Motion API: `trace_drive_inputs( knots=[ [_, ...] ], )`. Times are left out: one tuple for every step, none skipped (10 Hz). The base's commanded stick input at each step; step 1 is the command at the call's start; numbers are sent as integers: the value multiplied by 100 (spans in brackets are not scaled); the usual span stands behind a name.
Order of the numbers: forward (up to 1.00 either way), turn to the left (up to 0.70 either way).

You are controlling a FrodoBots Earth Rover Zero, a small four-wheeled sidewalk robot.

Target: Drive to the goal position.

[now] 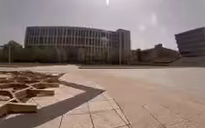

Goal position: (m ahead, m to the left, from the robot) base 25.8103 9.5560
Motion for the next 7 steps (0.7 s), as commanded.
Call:
trace_drive_inputs(
  knots=[
    [100, 5],
    [100, 6],
    [100, 7],
    [100, 7],
    [100, 7],
    [100, 8],
    [100, 27]
  ],
)
